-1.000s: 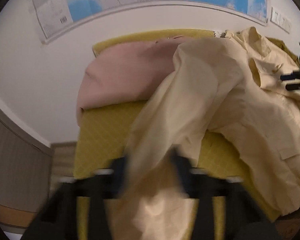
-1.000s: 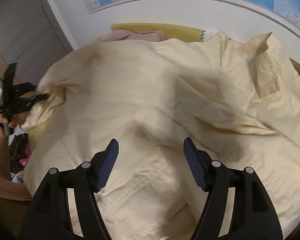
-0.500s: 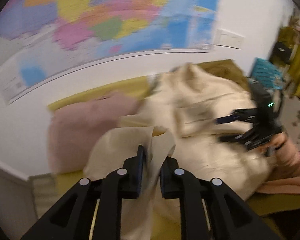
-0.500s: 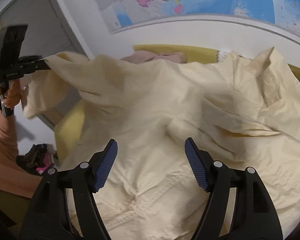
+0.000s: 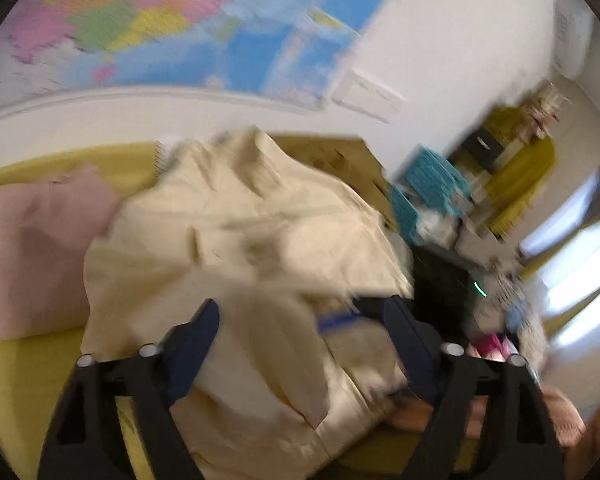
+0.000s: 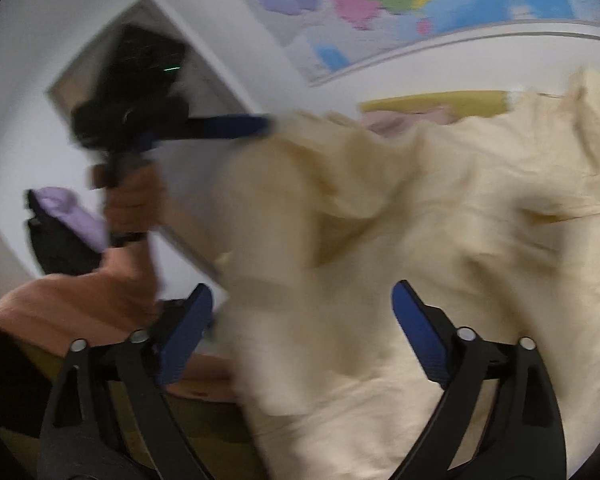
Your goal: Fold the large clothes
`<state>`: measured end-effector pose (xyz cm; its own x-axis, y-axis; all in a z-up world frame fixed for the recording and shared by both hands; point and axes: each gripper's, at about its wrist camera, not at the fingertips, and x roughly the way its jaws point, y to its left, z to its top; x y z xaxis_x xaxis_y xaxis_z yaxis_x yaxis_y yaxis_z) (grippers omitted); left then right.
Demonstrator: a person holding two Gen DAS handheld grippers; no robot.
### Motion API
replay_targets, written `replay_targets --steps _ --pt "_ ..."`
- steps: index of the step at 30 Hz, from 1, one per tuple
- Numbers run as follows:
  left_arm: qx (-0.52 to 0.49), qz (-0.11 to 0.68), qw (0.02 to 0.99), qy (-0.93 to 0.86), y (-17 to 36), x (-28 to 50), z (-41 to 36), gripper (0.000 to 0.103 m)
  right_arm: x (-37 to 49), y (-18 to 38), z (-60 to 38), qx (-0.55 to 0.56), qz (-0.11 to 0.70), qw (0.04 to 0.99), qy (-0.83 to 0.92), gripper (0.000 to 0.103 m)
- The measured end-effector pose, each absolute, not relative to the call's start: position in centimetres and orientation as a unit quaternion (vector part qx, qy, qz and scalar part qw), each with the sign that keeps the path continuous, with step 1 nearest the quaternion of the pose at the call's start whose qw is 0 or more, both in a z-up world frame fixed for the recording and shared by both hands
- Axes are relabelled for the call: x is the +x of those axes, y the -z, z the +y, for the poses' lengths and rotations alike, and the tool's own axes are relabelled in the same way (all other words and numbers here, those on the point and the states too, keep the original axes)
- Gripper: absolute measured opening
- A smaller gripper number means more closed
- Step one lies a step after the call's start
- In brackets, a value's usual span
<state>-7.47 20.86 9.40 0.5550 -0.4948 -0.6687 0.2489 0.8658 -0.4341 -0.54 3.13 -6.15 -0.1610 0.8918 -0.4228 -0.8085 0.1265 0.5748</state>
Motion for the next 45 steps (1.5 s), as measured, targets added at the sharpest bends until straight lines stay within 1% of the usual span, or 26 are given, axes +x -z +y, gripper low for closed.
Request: replay_targets --steps 2,3,5,7,9,10,11,13,14,18,21,22,26,27,29,30,31,32,35,38,39,40,41,43,44,45 --pt "-0.126 0.397 0.885 0.209 -10.4 -7.7 20.3 0.081 -1.9 5.8 3.4 0.053 0.370 0.633 -0.678 0.097" --pt "-0.123 0.388 0.890 0.208 -10.7 -7.8 20.1 0.081 -2.6 6.0 4.1 0.029 0.368 0.646 -0.668 0.097" --pt "-0.116 0.382 0.893 0.207 -11.0 -7.7 20.0 0.081 -2.9 6.9 5.5 -0.006 0.387 0.664 -0.640 0.097" --pt "-0.111 0.369 0.902 0.192 -11.2 -7.6 20.4 0.082 -2.8 8.5 7.0 -0.003 0.415 0.653 -0.634 0.093" --pt "-0.110 0.368 0.909 0.165 -10.8 -7.0 21.2 0.082 -3.1 9.6 7.9 -0.011 0.423 0.642 -0.639 0.052" --pt "-0.115 0.368 0.910 0.156 -10.8 -6.8 21.7 0.082 -3.3 9.8 8.4 -0.020 0.427 0.635 -0.644 0.029" --pt "-0.121 0.368 0.911 0.140 -10.7 -6.6 22.5 0.082 -3.3 9.5 8.3 -0.021 0.427 0.633 -0.645 0.026" --pt "-0.123 0.365 0.915 0.122 -10.7 -6.7 23.9 0.082 -2.8 7.5 6.9 -0.013 0.402 0.645 -0.650 0.024" --pt "-0.122 0.361 0.918 0.114 -10.9 -6.8 24.5 0.082 -2.0 5.5 5.1 -0.005 0.384 0.663 -0.643 0.024" --pt "-0.124 0.342 0.929 0.070 -11.2 -7.0 27.1 0.083 1.4 0.3 -1.7 -0.004 0.345 0.745 -0.571 0.023" --pt "-0.109 0.354 0.928 0.040 -9.7 -5.9 27.7 0.085 3.9 -0.1 -6.6 -0.024 0.370 0.790 -0.488 0.024" --pt "-0.100 0.368 0.924 0.033 -8.6 -5.2 27.5 0.085 5.0 0.9 -8.1 -0.034 0.399 0.799 -0.448 0.025" --pt "-0.064 0.429 0.900 0.039 -3.6 -1.8 26.5 0.085 7.0 6.7 -10.6 -0.049 0.488 0.791 -0.367 0.040" --pt "-0.065 0.439 0.895 0.045 -2.7 -1.2 26.3 0.085 6.7 7.6 -10.7 -0.047 0.497 0.787 -0.363 0.049" --pt "-0.046 0.453 0.889 0.051 -1.0 -0.2 25.6 0.085 6.1 8.1 -11.0 -0.036 0.493 0.792 -0.359 0.057" --pt "-0.020 0.455 0.890 0.037 -0.3 0.6 25.1 0.086 6.0 7.9 -11.0 -0.032 0.486 0.795 -0.362 0.067" --pt "-0.004 0.455 0.890 0.029 0.1 1.1 24.8 0.087 5.3 7.5 -11.2 -0.022 0.474 0.797 -0.374 0.072" --pt "0.005 0.457 0.889 0.027 0.4 1.5 24.6 0.087 5.4 7.3 -11.3 -0.016 0.467 0.799 -0.380 0.081" --pt "0.035 0.460 0.886 0.043 1.4 3.5 23.9 0.089 4.9 6.7 -11.5 -0.018 0.449 0.802 -0.393 0.083" --pt "0.061 0.461 0.883 0.064 2.3 5.0 23.5 0.089 5.2 7.0 -11.7 -0.039 0.451 0.803 -0.387 0.085" --pt "0.071 0.461 0.881 0.075 2.8 5.6 23.4 0.077 5.5 7.9 -11.3 -0.045 0.460 0.800 -0.383 0.085" --pt "0.074 0.461 0.880 0.082 3.1 5.9 23.4 0.044 5.7 8.5 -11.1 -0.047 0.468 0.797 -0.379 0.085" --pt "0.067 0.465 0.879 0.083 3.3 6.4 23.6 0.031 6.2 9.1 -11.0 -0.049 0.475 0.795 -0.374 0.085" --pt "0.053 0.460 0.883 0.072 2.8 6.6 24.1 0.011 6.6 10.0 -11.0 -0.046 0.483 0.790 -0.376 0.077" --pt "0.042 0.444 0.893 0.070 1.9 6.5 24.6 0.009 6.6 10.1 -11.0 -0.043 0.483 0.789 -0.379 0.065" --pt "0.031 0.431 0.900 0.065 1.1 6.2 25.1 0.009 6.5 10.1 -11.0 -0.042 0.482 0.788 -0.381 0.056"
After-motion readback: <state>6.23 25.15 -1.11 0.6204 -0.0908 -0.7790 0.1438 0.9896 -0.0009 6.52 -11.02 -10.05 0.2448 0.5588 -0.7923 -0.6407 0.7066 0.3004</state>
